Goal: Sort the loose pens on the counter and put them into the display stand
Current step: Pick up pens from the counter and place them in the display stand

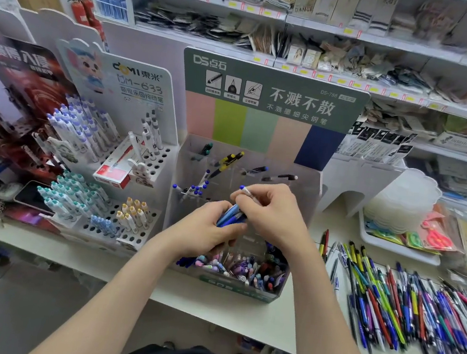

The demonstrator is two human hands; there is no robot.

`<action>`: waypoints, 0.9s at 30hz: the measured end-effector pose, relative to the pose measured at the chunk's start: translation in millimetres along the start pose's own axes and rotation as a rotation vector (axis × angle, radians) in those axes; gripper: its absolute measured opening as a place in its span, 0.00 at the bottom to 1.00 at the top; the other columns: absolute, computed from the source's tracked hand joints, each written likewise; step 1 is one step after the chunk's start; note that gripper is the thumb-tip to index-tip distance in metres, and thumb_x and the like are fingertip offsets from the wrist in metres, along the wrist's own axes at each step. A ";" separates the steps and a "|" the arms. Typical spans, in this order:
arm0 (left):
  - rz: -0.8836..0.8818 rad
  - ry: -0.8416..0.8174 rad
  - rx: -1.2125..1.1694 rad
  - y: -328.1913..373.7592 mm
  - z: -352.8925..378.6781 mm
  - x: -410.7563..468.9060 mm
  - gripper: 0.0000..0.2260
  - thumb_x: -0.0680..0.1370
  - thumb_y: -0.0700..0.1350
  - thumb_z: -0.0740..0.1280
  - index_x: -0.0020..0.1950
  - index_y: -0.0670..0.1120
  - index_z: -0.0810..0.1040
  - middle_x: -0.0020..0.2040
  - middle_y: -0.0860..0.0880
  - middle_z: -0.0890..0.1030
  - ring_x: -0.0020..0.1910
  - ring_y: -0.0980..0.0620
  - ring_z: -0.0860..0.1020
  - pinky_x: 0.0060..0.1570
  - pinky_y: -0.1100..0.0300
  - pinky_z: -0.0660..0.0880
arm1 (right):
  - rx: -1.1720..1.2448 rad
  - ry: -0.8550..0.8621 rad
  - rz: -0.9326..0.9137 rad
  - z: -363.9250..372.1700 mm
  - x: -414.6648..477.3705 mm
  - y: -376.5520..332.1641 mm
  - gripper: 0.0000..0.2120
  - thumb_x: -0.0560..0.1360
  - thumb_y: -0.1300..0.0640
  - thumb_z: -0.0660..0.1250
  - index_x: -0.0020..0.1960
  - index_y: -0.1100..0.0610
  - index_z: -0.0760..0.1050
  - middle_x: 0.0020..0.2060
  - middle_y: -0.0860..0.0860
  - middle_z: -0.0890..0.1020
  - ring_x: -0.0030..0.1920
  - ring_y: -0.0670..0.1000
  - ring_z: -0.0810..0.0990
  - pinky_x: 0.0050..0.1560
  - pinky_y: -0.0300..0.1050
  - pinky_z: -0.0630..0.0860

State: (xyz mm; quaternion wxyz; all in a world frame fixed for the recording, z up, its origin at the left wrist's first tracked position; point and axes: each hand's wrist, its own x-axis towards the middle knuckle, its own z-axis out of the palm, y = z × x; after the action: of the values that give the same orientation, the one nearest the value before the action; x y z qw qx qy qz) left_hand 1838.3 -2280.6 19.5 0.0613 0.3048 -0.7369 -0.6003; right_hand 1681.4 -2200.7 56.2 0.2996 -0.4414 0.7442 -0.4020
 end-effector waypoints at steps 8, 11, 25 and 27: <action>-0.027 -0.160 -0.091 8.3 -11.1 -5.7 0.11 0.86 0.47 0.68 0.49 0.41 0.74 0.37 0.45 0.79 0.28 0.46 0.72 0.27 0.57 0.70 | 0.091 -0.230 0.003 -19.3 -8.4 -5.7 0.10 0.77 0.61 0.69 0.48 0.52 0.88 0.30 0.51 0.79 0.31 0.49 0.69 0.35 0.45 0.70; -0.030 -0.177 -0.090 8.5 -11.7 -3.0 0.12 0.86 0.48 0.67 0.54 0.38 0.74 0.39 0.43 0.79 0.29 0.45 0.72 0.27 0.57 0.71 | 0.117 -0.234 0.008 -21.2 -7.7 -6.5 0.09 0.79 0.60 0.70 0.48 0.52 0.88 0.31 0.54 0.80 0.29 0.49 0.70 0.32 0.42 0.69; 0.057 -0.126 -0.146 12.3 -5.0 11.1 0.10 0.86 0.51 0.67 0.55 0.44 0.73 0.39 0.46 0.77 0.30 0.49 0.69 0.30 0.57 0.68 | 0.198 0.520 -0.069 -18.3 7.9 -0.2 0.12 0.87 0.45 0.59 0.51 0.52 0.74 0.37 0.39 0.86 0.36 0.47 0.80 0.41 0.48 0.74; 0.069 -0.112 -0.164 12.7 -1.2 12.3 0.12 0.86 0.51 0.66 0.58 0.42 0.72 0.39 0.45 0.77 0.31 0.50 0.69 0.29 0.58 0.68 | 0.280 0.558 -0.118 -13.4 5.6 -1.7 0.12 0.88 0.46 0.56 0.54 0.53 0.71 0.40 0.43 0.88 0.42 0.51 0.83 0.48 0.50 0.76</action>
State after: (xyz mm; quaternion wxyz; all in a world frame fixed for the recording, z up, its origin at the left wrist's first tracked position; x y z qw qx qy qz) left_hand 1824.2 -2286.9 28.2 0.0654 0.2392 -0.6977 -0.6721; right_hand 1668.9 -2201.7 63.8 0.1180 -0.3109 0.7081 -0.6229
